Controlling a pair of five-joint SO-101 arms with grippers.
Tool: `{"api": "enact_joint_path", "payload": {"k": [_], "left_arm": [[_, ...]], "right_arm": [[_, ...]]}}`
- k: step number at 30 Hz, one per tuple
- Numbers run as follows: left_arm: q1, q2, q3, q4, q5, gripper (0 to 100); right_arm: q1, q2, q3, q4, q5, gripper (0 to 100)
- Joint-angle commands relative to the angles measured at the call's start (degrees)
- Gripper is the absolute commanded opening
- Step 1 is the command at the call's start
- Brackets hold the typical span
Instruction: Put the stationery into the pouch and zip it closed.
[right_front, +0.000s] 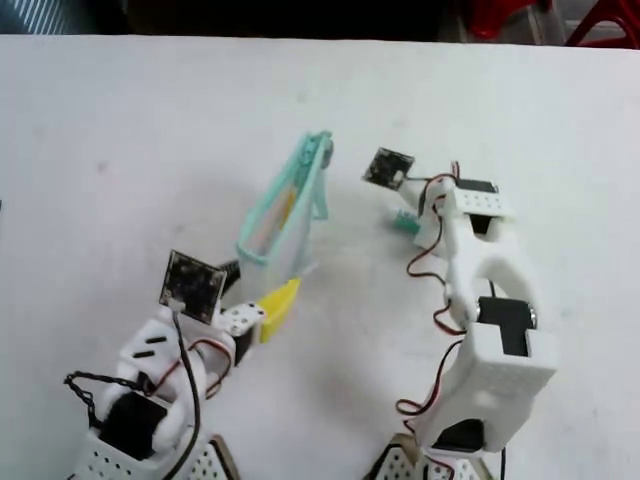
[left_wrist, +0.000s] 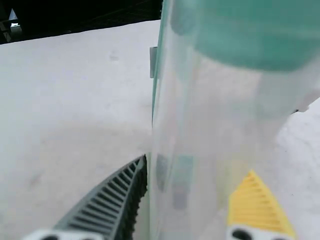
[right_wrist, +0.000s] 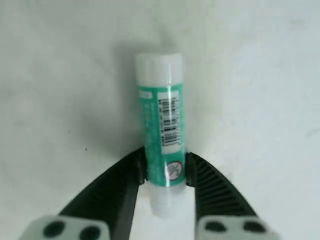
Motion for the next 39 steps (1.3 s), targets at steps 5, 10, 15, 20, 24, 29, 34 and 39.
{"api": "enact_joint_path", "payload": {"k": [5,10,15,20,24,29,34,39], "left_arm": [[0.6,0.1,-0.4,-1.9,-0.6,26],[0.6,0.1,-0.4,-1.9,-0.6,26],[0.6,0.1,-0.4,-1.8,-0.6,26],[0.6,0.1,-0.4,-1.8,-0.5,26],[0.6,0.1,-0.4,-1.8,-0.5,26],[2.0,0.1,-0.4,-1.7,-0.5,26],[2.6,0.1,-0.4,-1.5,-0.6,26],[2.6,0.1,-0.4,-1.5,-0.6,26]], "right_arm": [[4.5,-0.2,0.2,-0.7,0.8,29.5],[4.6,-0.2,-0.3,-1.4,0.9,19.7],[2.7,1.7,0.4,-4.2,0.9,15.6],[4.0,2.5,0.3,-5.8,0.4,1.1],[7.5,-2.4,0.4,-5.7,-2.4,1.5],[8.8,-15.8,0.4,1.7,-1.8,1.9],[6.7,-30.4,-0.3,18.6,10.1,1.8],[6.7,-35.3,-14.0,41.7,16.4,1.7]]}}
